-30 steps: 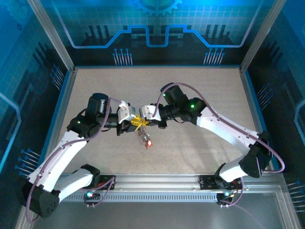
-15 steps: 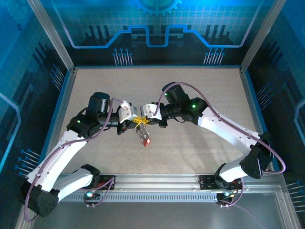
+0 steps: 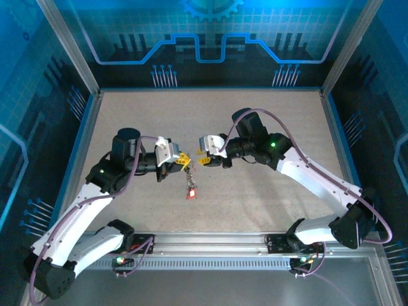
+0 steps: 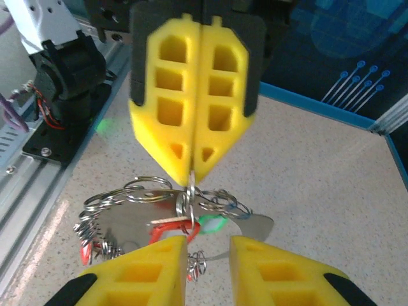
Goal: Put the keys on the keyring
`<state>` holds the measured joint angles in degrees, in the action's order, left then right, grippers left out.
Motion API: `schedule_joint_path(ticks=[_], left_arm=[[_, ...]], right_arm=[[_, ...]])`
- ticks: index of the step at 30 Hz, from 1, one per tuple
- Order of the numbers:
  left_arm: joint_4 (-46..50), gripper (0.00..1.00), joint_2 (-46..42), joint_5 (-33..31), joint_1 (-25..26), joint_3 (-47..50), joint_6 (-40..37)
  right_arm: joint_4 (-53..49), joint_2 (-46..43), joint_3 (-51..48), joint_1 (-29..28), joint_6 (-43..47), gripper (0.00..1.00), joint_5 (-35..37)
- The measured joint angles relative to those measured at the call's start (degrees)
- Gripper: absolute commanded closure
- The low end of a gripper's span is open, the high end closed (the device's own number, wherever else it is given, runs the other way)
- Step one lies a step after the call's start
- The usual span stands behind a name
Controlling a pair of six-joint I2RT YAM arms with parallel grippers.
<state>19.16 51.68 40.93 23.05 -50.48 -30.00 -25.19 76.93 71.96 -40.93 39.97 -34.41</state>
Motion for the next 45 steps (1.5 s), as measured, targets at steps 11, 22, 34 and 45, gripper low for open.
schedule_joint_path(ticks=[11, 22, 34, 45], left_arm=[[-10.1, 1.00, -0.1, 3.3, 0.0, 2.9, 6.2], [-12.2, 1.00, 0.0, 5.7, 0.0, 3.1, 7.9], [-12.2, 1.00, 0.8, 8.1, 0.0, 3.1, 9.1], [-13.7, 1.00, 1.4, 8.5, 0.0, 3.1, 9.4]], right_arm=[[0.9, -1.3, -1.8, 0.0, 0.1, 0.76, -2.9], [3.4, -2.7, -3.6, 0.5, 0.1, 0.69, -2.1], [5.3, -4.3, -4.1, 2.0, 0.4, 0.70, -5.3], [4.1, -2.2, -3.0, 1.3, 1.2, 0.88, -5.3]])
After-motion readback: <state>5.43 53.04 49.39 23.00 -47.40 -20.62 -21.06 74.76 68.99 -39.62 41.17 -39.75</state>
